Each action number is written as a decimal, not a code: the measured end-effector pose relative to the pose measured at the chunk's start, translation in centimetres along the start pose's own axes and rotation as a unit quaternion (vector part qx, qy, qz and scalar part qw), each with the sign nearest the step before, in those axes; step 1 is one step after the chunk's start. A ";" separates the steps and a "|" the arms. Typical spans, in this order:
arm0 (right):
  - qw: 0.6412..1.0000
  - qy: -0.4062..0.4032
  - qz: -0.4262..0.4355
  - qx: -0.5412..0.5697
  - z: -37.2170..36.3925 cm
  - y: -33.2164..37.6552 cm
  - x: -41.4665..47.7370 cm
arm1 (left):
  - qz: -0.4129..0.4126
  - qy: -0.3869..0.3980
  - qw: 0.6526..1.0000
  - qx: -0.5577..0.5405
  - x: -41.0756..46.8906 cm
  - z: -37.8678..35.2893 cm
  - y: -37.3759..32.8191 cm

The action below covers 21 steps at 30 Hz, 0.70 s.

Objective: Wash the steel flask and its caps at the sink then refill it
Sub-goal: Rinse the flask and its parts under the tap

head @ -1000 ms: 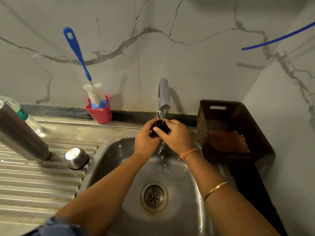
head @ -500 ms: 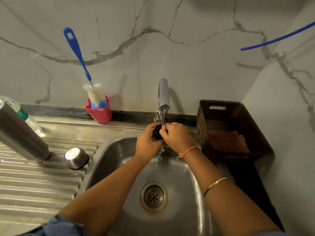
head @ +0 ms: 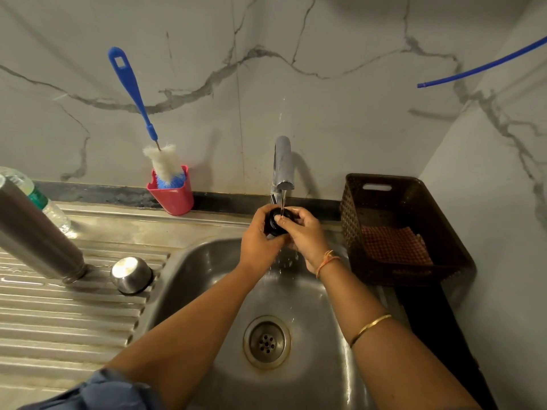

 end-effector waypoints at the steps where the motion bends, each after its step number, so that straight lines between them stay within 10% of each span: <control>1: 1.000 -0.006 0.016 -0.013 0.1 0.2 0.0 | 0.001 0.001 1.000 0.001 -0.1 0.0 0.1; 10: 0.965 -0.021 0.159 -0.208 -0.7 3.4 -0.3 | -0.001 0.033 0.998 -0.045 -0.3 -0.6 -0.6; 21: 0.975 -0.004 0.151 -0.163 -0.5 3.1 0.0 | 0.050 0.076 0.988 -0.128 -0.8 -1.8 -0.7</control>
Point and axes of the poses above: each hand's wrist, its own x-axis towards the middle knuckle, its own z-axis out of the back of the hand, y = z × x, the point moved 10 cm from there along x, towards the middle knuckle, and after that the axes turned 14 degrees about x, right-handed, at the moved point
